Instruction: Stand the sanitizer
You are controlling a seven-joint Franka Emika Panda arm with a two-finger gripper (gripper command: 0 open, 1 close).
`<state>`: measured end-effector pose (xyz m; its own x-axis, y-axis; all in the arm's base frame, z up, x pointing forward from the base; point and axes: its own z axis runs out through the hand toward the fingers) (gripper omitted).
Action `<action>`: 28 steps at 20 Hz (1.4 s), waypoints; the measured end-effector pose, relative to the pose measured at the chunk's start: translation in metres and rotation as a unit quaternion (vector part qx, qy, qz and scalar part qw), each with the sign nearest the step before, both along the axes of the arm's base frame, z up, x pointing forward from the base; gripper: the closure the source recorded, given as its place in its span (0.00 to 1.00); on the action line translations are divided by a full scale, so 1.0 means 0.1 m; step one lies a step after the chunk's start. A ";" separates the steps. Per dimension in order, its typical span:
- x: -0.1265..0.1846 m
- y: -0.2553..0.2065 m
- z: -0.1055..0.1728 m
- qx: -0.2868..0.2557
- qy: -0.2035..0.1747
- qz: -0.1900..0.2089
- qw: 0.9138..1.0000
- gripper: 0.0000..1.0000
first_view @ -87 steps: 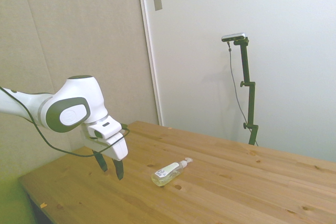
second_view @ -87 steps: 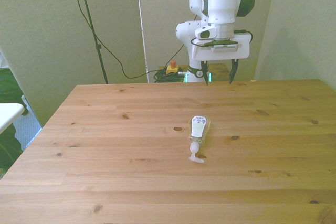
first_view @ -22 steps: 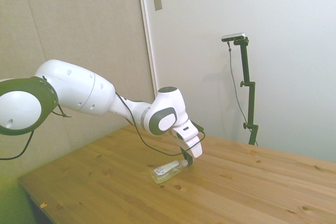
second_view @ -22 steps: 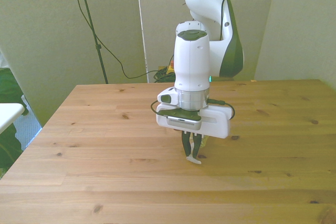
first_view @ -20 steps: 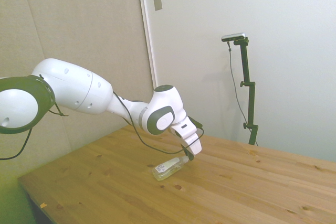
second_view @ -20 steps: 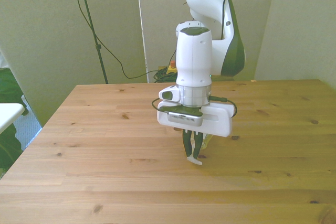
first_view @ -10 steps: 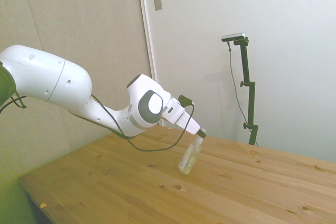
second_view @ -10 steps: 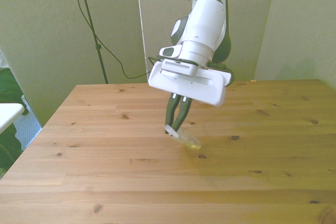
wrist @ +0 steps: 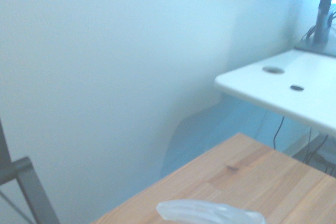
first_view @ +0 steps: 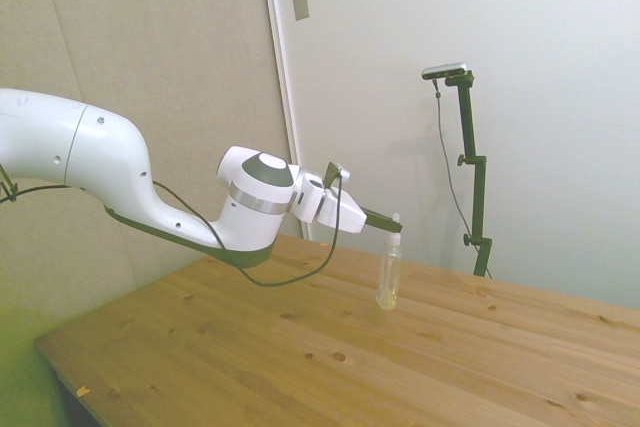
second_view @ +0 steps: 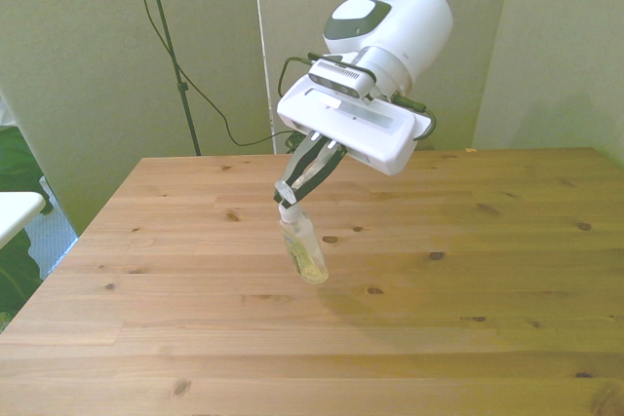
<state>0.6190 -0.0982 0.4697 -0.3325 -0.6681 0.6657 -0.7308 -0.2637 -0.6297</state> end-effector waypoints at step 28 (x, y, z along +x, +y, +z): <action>-0.52 0.08 -0.67 -0.026 -0.002 -0.024 0.999 0.00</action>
